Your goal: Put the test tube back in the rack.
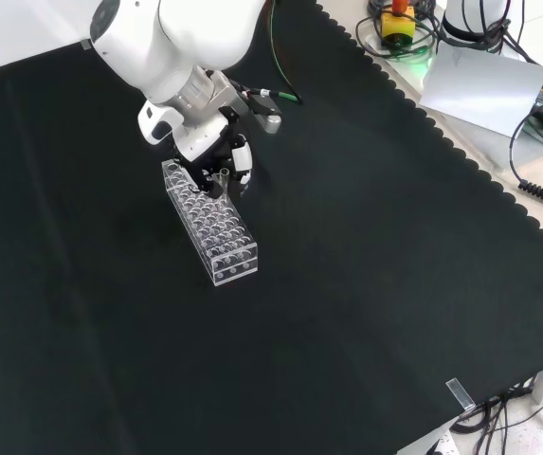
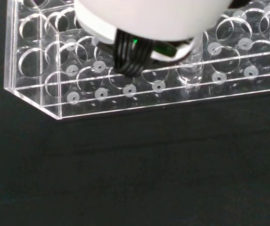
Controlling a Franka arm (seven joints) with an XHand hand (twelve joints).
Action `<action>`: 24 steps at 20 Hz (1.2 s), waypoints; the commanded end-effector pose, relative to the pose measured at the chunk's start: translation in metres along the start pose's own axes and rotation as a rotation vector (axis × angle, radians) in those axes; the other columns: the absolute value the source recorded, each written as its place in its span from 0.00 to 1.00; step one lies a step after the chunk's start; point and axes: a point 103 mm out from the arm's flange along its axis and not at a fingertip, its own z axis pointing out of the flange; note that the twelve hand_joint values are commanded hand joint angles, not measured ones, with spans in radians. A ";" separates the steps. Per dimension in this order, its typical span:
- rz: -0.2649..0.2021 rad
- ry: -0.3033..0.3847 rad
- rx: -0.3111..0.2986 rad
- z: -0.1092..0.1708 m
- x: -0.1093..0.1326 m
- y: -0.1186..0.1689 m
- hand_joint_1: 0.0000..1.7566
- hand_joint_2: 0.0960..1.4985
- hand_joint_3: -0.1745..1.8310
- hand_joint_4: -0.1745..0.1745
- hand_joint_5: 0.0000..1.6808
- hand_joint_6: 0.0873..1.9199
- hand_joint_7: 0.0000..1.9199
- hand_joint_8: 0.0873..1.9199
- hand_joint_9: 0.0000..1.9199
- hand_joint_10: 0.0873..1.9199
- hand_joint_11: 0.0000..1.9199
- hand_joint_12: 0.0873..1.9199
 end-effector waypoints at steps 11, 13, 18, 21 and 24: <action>-0.030 0.099 0.049 -0.021 -0.004 -0.008 0.67 0.28 0.50 0.18 0.43 0.35 0.44 0.42 0.58 0.36 0.42 0.71; -0.033 0.100 0.037 -0.028 -0.005 -0.012 0.67 0.28 0.50 0.20 0.42 0.35 0.44 0.42 0.58 0.36 0.41 0.71; -0.039 0.093 -0.008 -0.061 -0.007 -0.027 0.66 0.28 0.50 0.23 0.41 0.35 0.43 0.42 0.56 0.35 0.40 0.71; -0.037 0.084 -0.041 -0.087 -0.009 -0.035 0.66 0.28 0.50 0.24 0.41 0.35 0.42 0.42 0.55 0.35 0.40 0.71; -0.039 0.078 -0.072 -0.113 -0.008 -0.044 0.66 0.28 0.49 0.25 0.41 0.35 0.42 0.42 0.55 0.35 0.40 0.71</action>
